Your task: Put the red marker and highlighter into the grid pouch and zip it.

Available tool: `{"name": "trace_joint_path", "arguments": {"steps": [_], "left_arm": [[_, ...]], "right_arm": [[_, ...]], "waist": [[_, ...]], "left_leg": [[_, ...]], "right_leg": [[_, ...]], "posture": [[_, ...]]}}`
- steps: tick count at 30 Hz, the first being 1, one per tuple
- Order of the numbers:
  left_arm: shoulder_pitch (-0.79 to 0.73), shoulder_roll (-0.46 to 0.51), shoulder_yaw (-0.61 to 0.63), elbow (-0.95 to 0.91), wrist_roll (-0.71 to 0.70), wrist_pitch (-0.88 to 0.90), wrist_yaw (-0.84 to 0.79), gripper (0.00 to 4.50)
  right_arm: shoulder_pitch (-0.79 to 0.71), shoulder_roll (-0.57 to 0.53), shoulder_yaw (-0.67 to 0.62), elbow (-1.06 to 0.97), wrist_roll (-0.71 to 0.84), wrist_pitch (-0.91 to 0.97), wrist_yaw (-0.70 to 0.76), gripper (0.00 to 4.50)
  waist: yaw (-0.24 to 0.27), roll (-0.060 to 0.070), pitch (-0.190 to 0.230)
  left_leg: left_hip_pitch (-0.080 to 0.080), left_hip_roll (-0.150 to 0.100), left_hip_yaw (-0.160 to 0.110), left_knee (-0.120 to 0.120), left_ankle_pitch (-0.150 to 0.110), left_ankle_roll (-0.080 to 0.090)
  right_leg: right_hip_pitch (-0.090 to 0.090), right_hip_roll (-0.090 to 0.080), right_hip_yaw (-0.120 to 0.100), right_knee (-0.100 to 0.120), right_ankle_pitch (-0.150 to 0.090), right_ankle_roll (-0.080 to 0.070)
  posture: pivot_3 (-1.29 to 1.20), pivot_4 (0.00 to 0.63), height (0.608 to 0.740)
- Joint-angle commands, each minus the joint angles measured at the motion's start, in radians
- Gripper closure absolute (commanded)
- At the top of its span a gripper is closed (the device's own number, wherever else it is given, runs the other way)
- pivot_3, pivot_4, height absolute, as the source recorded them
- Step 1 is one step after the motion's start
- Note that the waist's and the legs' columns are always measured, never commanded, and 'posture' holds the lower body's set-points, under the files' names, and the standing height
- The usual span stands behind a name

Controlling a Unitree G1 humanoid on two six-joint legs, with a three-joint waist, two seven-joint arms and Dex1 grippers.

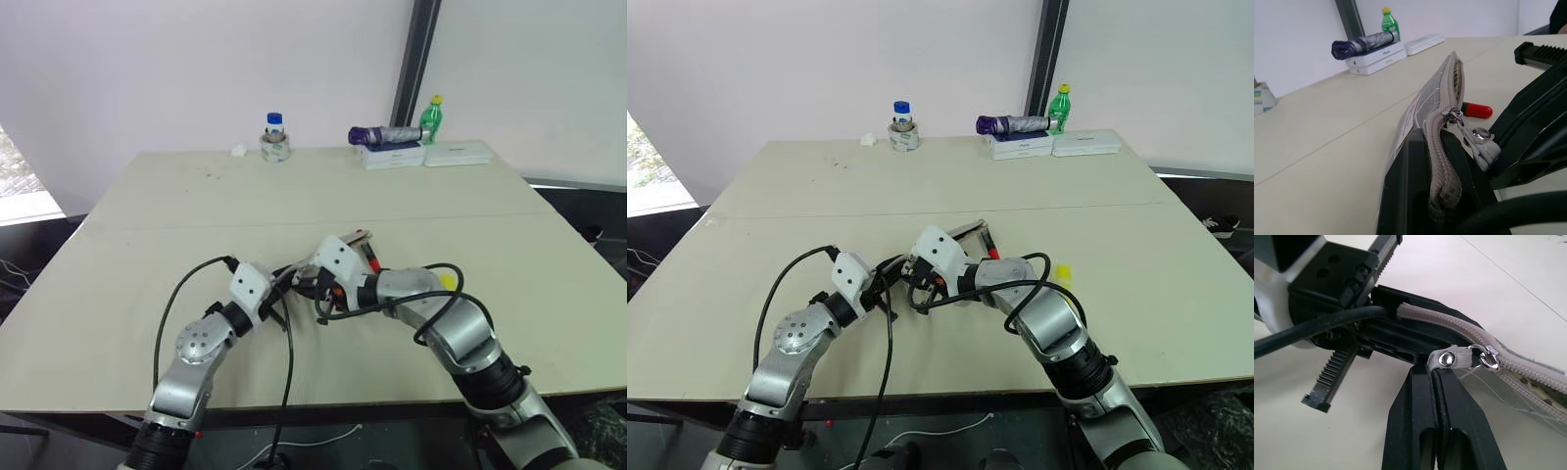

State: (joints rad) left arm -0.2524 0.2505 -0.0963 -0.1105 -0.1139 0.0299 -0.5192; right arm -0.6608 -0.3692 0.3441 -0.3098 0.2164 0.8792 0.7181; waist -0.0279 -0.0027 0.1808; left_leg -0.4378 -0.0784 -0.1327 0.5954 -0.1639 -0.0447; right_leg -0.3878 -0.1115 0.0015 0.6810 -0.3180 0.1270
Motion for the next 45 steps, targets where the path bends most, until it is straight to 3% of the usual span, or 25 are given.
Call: {"name": "trace_joint_path", "arguments": {"steps": [1, 3, 5, 11, 19, 27, 30, 35, 38, 42, 45], "left_arm": [[-0.038, -0.019, -0.001, 0.005, 0.012, -0.009, 0.034, 4.5], [-0.037, -0.022, 0.005, -0.004, 0.007, -0.003, 0.035, 4.5], [-0.028, -0.013, 0.016, -0.024, -0.002, 0.004, 0.029, 4.5], [-0.014, 0.024, 0.044, -0.045, -0.015, 0.013, 0.03, 4.5], [-0.022, 0.058, 0.078, -0.016, -0.008, 0.003, 0.042, 4.5], [-0.031, 0.06, 0.066, 0.0, 0.001, -0.01, 0.046, 4.5], [-0.033, 0.058, 0.063, 0.003, 0.004, -0.014, 0.05, 4.5], [-0.038, 0.058, 0.063, 0.007, 0.003, -0.018, 0.052, 4.5], [-0.041, 0.058, 0.059, 0.009, -0.003, -0.018, 0.042, 4.5], [-0.045, 0.058, 0.047, 0.005, -0.024, -0.014, 0.008, 4.5], [-0.051, 0.054, 0.036, 0.01, -0.031, -0.016, -0.016, 4.5]], "right_arm": [[-0.019, 0.029, 0.044, -0.081, 0.042, -0.017, 0.036, 4.47], [-0.026, 0.018, 0.015, -0.055, 0.028, -0.021, 0.022, 4.47], [-0.029, -0.026, -0.04, -0.035, 0.027, -0.018, 0.029, 3.91], [-0.007, -0.11, -0.137, 0.048, -0.026, -0.045, -0.044, 1.05], [-0.013, -0.058, -0.286, 0.392, -0.116, -0.137, -0.302, 1.05], [-0.058, 0.047, -0.333, 0.612, -0.118, -0.274, -0.384, 1.05], [-0.073, 0.06, -0.342, 0.648, -0.11, -0.3, -0.383, 1.9], [-0.068, 0.027, -0.342, 0.602, -0.112, -0.285, -0.359, 4.31], [-0.038, -0.047, -0.329, 0.508, -0.117, -0.253, -0.3, 4.31], [0.087, -0.33, -0.254, 0.27, -0.158, -0.325, -0.058, 4.31], [0.149, -0.443, -0.294, 0.171, -0.114, -0.381, 0.051, 4.31]], "waist": [[0.004, 0.0, 0.0], [0.008, 0.0, 0.0], [0.011, 0.0, 0.0], [0.014, 0.0, 0.0], [0.01, 0.0, 0.0], [0.008, 0.0, 0.0], [0.009, 0.0, 0.0], [0.009, 0.0, 0.0], [0.012, 0.0, 0.0], [0.02, 0.0, 0.0], [0.007, 0.0, 0.0]], "left_leg": [[0.0, 0.0, 0.0, 0.0, 0.0, 0.0], [0.0, 0.0, 0.0, 0.0, 0.0, 0.0], [0.0, 0.0, 0.0, 0.0, 0.0, 0.0], [-0.001, 0.0, 0.0, 0.001, 0.0, 0.0], [-0.001, 0.0, 0.001, 0.0, 0.0, 0.0], [-0.001, 0.0, 0.001, 0.0, 0.0, 0.0], [-0.001, 0.0, 0.001, 0.0, 0.0, 0.0], [-0.001, 0.0, 0.001, 0.0, 0.0, 0.0], [-0.001, 0.0, 0.001, 0.0, 0.0, 0.0], [-0.004, -0.002, 0.0, 0.001, 0.0, 0.0], [-0.004, -0.002, 0.001, 0.001, 0.0, 0.001]], "right_leg": [[0.0, 0.0, 0.0, 0.0, 0.0, 0.0], [0.0, 0.0, 0.0, 0.0, 0.0, 0.0], [0.0, 0.0, 0.0, 0.0, 0.0, 0.0], [0.0, 0.0, 0.0, 0.0, 0.0, 0.0], [0.0, 0.0, 0.0, 0.0, 0.0, 0.0], [-0.001, 0.0, 0.0, 0.0, 0.0, 0.0], [0.0, 0.0, 0.0, 0.0, 0.0, 0.0], [0.0, 0.001, 0.0, 0.0, 0.0, 0.0], [0.0, 0.001, 0.0, 0.0, 0.0, 0.0], [-0.001, -0.001, -0.001, -0.002, -0.001, 0.001], [-0.001, -0.001, -0.001, -0.002, -0.001, 0.001]], "posture": [[0.0, 0.15, 0.736], [0.0, 0.15, 0.736], [0.0, 0.15, 0.736], [0.0, 0.15, 0.736], [0.0, 0.15, 0.736], [0.0, 0.15, 0.736], [0.0, 0.15, 0.736], [0.0, 0.15, 0.736], [0.0, 0.15, 0.736], [0.0, 0.15, 0.736], [0.0, 0.15, 0.736]]}}
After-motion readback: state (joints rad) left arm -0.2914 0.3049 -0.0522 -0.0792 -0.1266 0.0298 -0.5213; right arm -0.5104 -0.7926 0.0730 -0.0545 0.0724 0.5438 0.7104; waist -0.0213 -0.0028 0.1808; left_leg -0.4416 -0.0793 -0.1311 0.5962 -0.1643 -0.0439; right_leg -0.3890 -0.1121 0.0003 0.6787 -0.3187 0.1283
